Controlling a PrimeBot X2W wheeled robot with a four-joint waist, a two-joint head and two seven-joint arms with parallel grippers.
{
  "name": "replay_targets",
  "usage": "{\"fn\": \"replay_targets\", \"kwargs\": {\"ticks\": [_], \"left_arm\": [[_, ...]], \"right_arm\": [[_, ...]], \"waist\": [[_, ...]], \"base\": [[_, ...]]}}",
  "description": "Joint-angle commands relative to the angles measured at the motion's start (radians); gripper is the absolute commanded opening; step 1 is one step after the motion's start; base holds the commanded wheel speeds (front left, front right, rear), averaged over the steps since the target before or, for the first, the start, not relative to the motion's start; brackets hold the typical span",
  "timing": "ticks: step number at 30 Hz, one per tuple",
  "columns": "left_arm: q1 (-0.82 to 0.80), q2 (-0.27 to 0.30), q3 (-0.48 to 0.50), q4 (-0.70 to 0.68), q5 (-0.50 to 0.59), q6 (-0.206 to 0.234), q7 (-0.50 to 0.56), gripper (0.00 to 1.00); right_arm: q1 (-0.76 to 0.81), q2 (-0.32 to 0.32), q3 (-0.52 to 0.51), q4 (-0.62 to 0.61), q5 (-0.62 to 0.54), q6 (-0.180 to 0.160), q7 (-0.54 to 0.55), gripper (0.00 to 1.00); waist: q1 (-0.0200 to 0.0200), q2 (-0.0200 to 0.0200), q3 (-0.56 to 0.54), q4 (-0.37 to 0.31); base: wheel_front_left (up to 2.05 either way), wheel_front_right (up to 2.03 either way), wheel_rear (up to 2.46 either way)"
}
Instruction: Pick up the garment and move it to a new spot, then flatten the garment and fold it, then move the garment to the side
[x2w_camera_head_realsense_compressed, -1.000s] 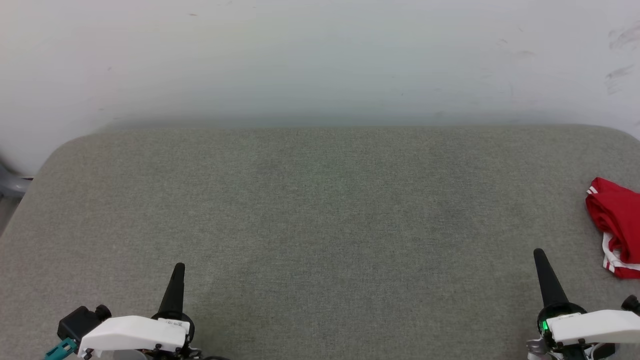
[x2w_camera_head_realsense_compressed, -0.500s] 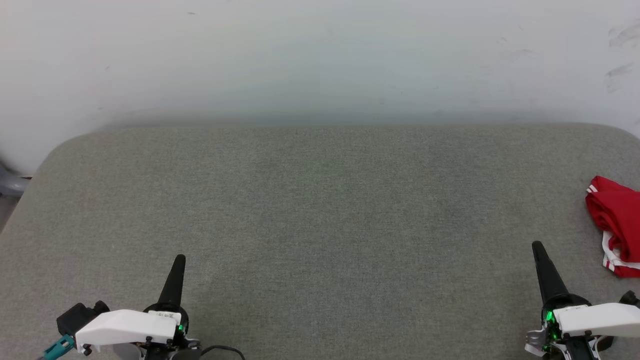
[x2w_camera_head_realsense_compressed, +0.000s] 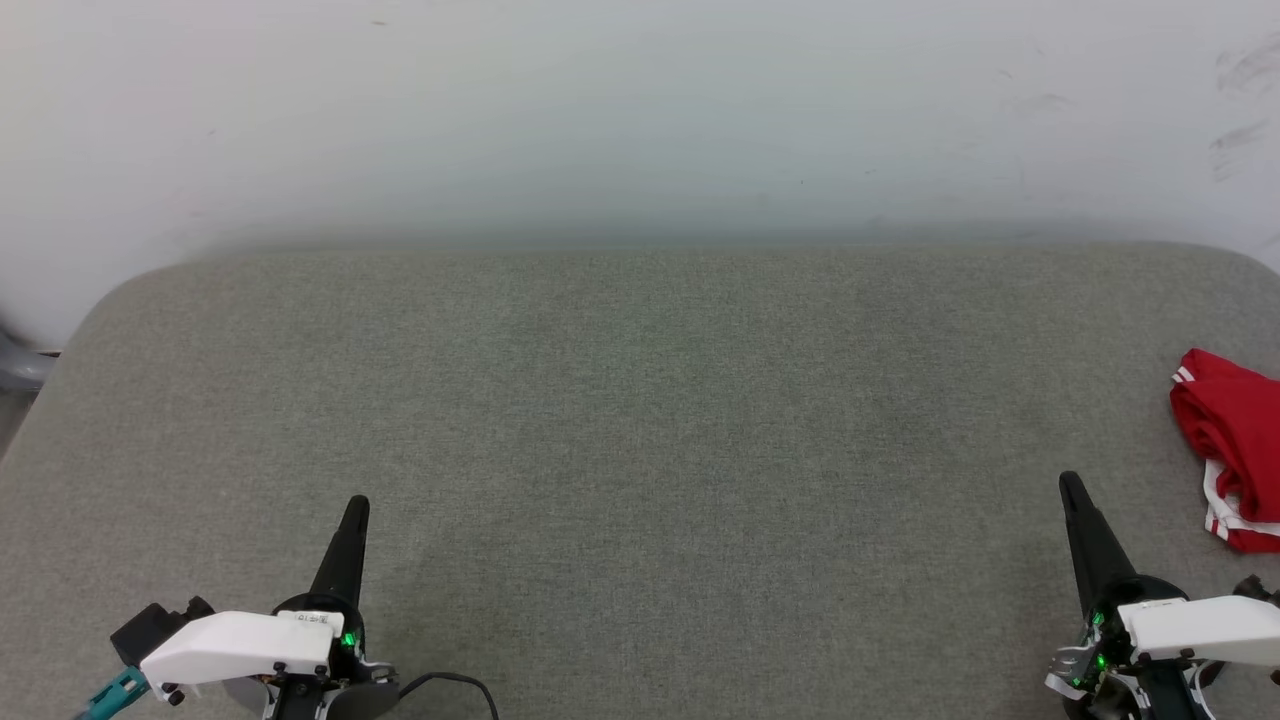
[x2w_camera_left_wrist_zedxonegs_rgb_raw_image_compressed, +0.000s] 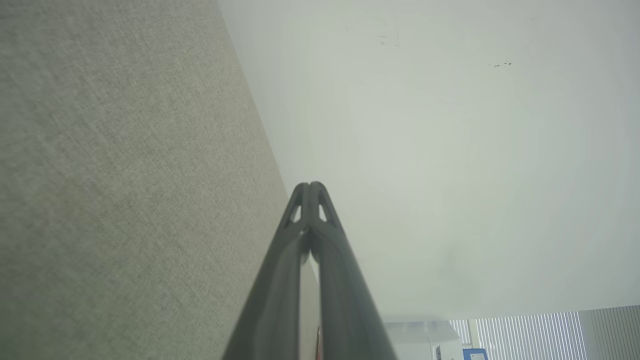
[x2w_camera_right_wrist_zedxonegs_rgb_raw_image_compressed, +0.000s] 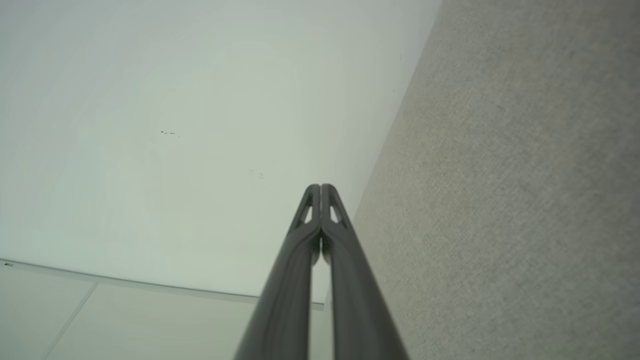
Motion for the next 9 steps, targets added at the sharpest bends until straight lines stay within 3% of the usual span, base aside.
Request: {"fn": "replay_targets", "kwargs": {"ticks": [1, 9], "left_arm": [[-0.02, 0.0, 0.003, 0.001, -0.026, -0.008, 0.008, 0.0], [-0.03, 0.0, 0.009, 0.008, -0.091, -0.015, 0.024, 0.0]], "right_arm": [[-0.022, 0.004, -0.002, 0.0, 0.027, 0.0, 0.009, 0.0], [-0.032, 0.005, -0.004, 0.008, 0.086, 0.0, 0.024, 0.0]], "waist": [[-0.0001, 0.0, 0.001, 0.0], [-0.0001, 0.0, 0.003, -0.002]], "base": [[0.0, 0.0, 0.0], [0.0, 0.0, 0.0]]}}
